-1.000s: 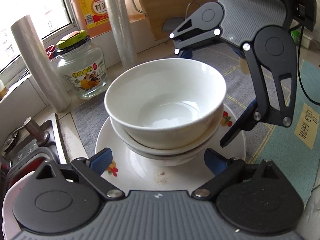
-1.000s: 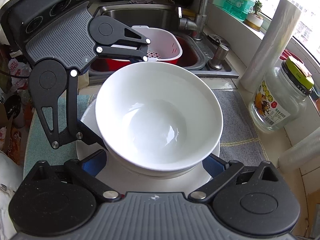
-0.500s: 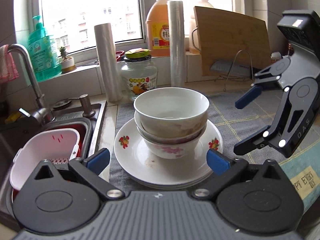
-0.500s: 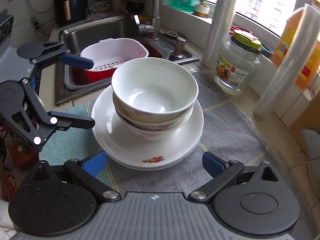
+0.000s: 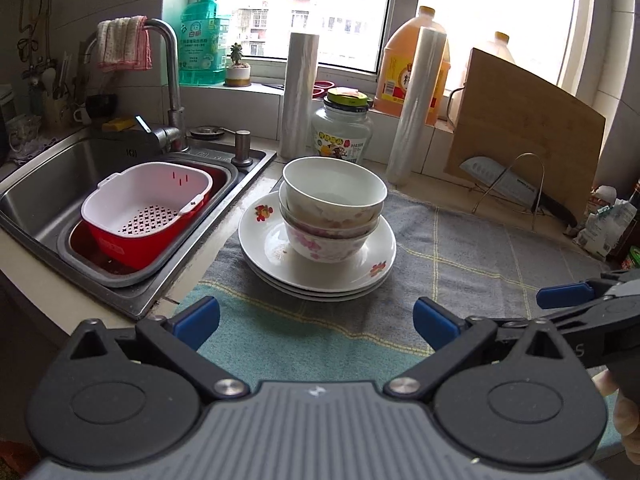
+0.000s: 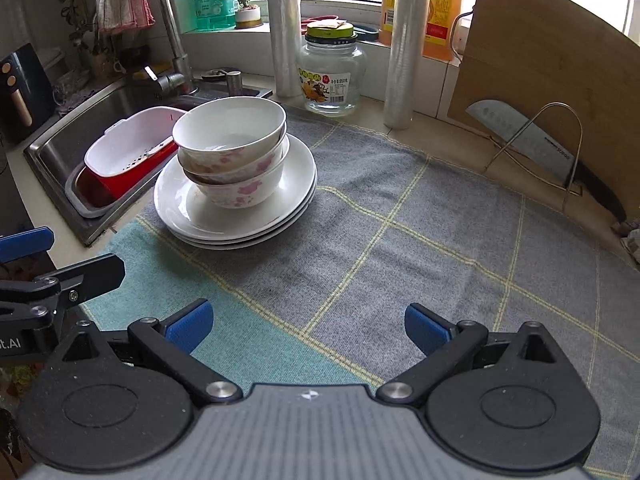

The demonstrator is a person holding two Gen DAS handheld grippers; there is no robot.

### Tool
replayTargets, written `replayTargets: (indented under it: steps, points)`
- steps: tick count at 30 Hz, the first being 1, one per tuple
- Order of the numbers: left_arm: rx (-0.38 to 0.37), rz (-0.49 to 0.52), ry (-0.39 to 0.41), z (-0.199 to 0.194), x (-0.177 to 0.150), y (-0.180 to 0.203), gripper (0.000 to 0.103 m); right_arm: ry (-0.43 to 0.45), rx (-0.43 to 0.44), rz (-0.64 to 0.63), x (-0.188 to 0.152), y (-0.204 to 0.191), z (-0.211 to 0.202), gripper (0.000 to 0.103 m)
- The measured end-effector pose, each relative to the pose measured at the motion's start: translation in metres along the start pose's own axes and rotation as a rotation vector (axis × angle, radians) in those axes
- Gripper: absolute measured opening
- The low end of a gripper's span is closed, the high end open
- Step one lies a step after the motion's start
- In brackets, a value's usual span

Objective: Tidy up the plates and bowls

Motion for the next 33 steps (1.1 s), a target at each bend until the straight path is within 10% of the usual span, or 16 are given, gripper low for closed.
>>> replayTargets:
  steps: [33]
  points:
    - [0.113,0.007,0.028,-0.031,-0.008,0.009,0.102,0.083,0.032,0.051,-0.016,0.005,-0.037,0.103]
Point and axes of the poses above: each gripper's, at about its wrist camera, not at the fingertips, and z roughly the way its jaws point, y to its right, x to its top, the point moved 10 cm from there along z, roughly the way its jaws point, and after that the axes turned 15 degrees about -y, right-handed, at the moved point
